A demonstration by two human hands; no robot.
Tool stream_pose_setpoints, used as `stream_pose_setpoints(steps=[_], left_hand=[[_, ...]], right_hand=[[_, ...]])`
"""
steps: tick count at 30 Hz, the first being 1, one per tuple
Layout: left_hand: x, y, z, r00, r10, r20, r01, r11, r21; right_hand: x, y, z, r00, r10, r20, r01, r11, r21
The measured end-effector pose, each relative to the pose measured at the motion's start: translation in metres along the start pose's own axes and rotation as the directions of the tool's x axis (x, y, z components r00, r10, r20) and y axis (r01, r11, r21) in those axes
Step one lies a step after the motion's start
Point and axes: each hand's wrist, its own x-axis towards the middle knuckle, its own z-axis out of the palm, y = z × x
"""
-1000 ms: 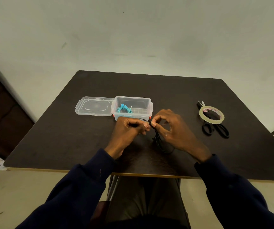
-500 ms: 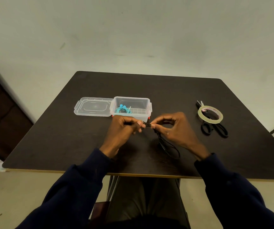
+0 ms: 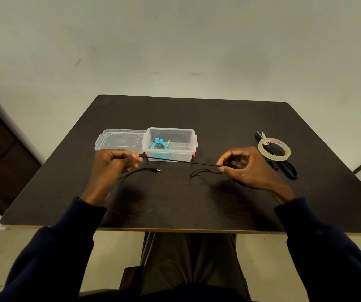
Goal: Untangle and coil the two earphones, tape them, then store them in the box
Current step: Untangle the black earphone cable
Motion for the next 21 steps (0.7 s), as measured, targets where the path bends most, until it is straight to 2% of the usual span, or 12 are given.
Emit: stream_pose_setpoints(steps=[3, 5, 6, 8, 11, 13, 17, 21], left_hand=[[0.000, -0.008, 0.004, 0.996, -0.052, 0.076, 0.029, 0.959, 0.282], [-0.004, -0.008, 0.011, 0.992, 0.004, 0.123, -0.061, 0.884, 0.464], [-0.005, -0.007, 0.017, 0.989, 0.066, 0.133, -0.124, 0.859, 0.496], [-0.012, 0.002, 0.034, 0.974, 0.170, 0.150, -0.220, 0.874, 0.433], [-0.024, 0.013, 0.065, 0.940, 0.235, 0.246, -0.280, 0.945, 0.170], [-0.024, 0.012, 0.080, 0.912, 0.299, 0.280, -0.337, 0.936, 0.102], [-0.017, 0.008, 0.090, 0.887, 0.381, 0.261, -0.427, 0.891, 0.152], [-0.011, 0.001, 0.085, 0.878, 0.412, 0.242, -0.467, 0.849, 0.246]], right_hand=[[0.004, -0.004, 0.007, 0.999, -0.006, -0.042, 0.006, 1.000, -0.003], [0.007, -0.007, 0.011, 0.998, -0.015, -0.057, 0.014, 1.000, -0.011], [0.009, -0.009, 0.014, 0.998, -0.025, -0.061, 0.025, 1.000, -0.007], [0.013, -0.012, 0.019, 0.997, -0.044, -0.065, 0.045, 0.999, 0.012], [0.018, -0.019, 0.028, 0.996, -0.082, -0.046, 0.083, 0.996, 0.037], [0.020, -0.022, 0.034, 0.993, -0.114, -0.032, 0.116, 0.991, 0.069], [0.021, -0.023, 0.039, 0.988, -0.149, -0.029, 0.152, 0.982, 0.114], [0.017, -0.018, 0.035, 0.988, -0.138, -0.067, 0.143, 0.987, 0.079]])
